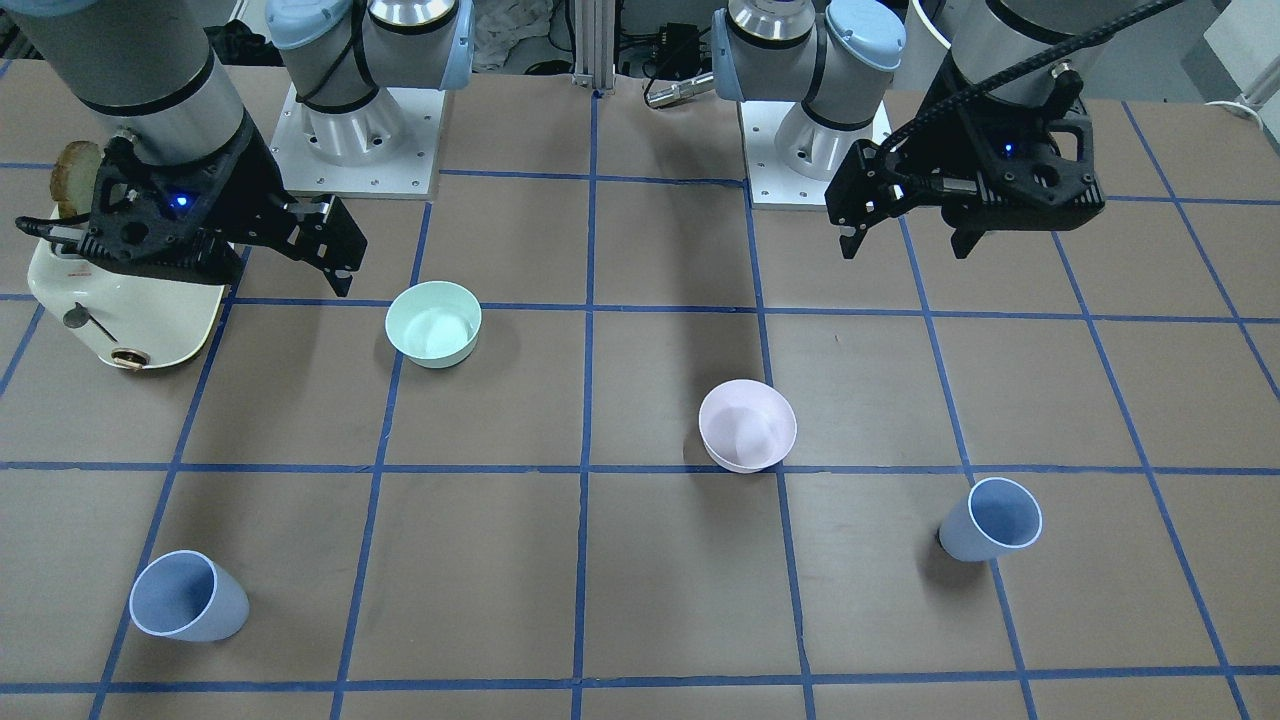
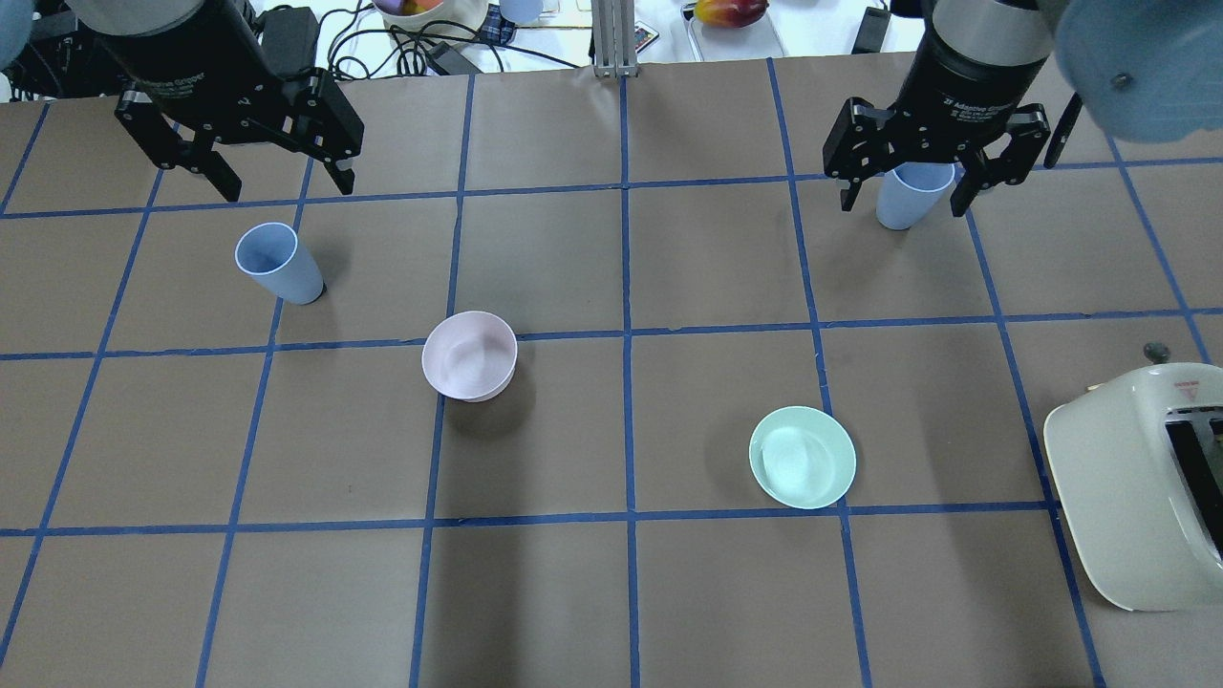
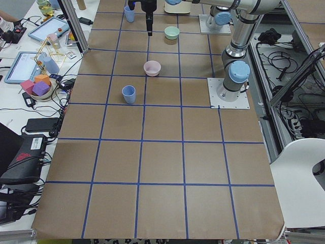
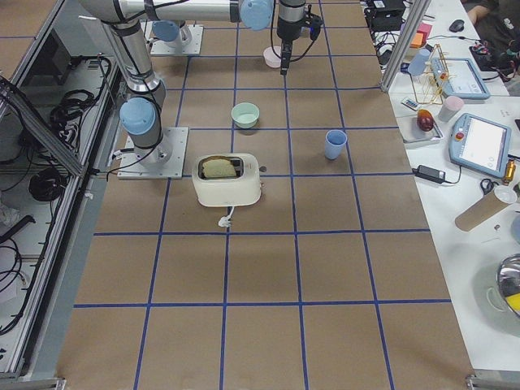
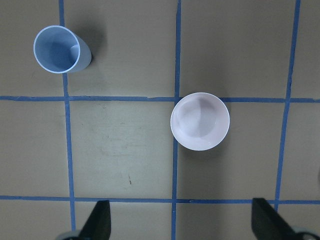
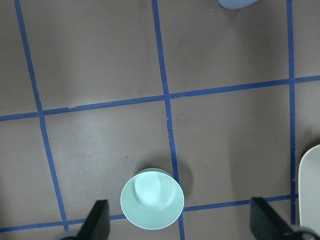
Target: Stack blue cups with both arms
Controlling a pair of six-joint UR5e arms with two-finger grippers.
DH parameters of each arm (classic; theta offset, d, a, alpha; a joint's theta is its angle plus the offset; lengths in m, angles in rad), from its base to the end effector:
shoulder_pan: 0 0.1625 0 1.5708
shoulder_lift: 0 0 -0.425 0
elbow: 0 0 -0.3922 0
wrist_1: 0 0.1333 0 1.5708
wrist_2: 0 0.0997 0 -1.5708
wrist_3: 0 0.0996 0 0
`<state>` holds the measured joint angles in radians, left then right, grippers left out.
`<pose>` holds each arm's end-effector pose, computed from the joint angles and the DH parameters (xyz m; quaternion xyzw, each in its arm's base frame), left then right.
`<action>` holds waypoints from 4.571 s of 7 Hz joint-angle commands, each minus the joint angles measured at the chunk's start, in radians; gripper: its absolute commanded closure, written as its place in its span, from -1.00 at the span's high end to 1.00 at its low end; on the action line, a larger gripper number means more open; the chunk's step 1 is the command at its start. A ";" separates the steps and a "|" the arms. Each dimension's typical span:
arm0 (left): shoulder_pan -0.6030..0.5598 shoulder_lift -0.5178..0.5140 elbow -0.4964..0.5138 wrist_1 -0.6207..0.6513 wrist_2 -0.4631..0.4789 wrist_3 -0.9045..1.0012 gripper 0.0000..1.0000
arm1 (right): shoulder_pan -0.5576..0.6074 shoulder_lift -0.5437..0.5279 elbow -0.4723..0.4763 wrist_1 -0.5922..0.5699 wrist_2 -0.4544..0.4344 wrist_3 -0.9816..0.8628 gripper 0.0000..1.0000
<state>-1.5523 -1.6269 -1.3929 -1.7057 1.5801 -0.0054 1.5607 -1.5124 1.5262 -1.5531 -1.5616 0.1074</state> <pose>-0.1229 -0.5139 0.5336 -0.0119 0.9999 0.0066 0.0046 0.1290 -0.5148 0.4787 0.0588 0.9981 0.0160 0.0038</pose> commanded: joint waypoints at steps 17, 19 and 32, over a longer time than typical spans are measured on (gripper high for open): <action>0.064 -0.450 -0.059 0.422 0.089 0.041 -1.00 | -0.218 0.417 -0.176 -0.393 0.005 -0.207 1.00; -0.151 -0.479 0.114 0.396 0.030 -0.281 -1.00 | -0.225 0.472 -0.176 -0.398 0.000 -0.204 1.00; -0.568 -0.378 -0.215 0.327 -0.111 -0.599 0.85 | -0.232 0.568 -0.169 -0.430 -0.008 -0.195 -1.00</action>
<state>-2.1237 -2.0009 -1.6074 -1.4080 1.4533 -0.6070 1.3285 -0.9454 1.3582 -1.9964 -1.5680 -0.0904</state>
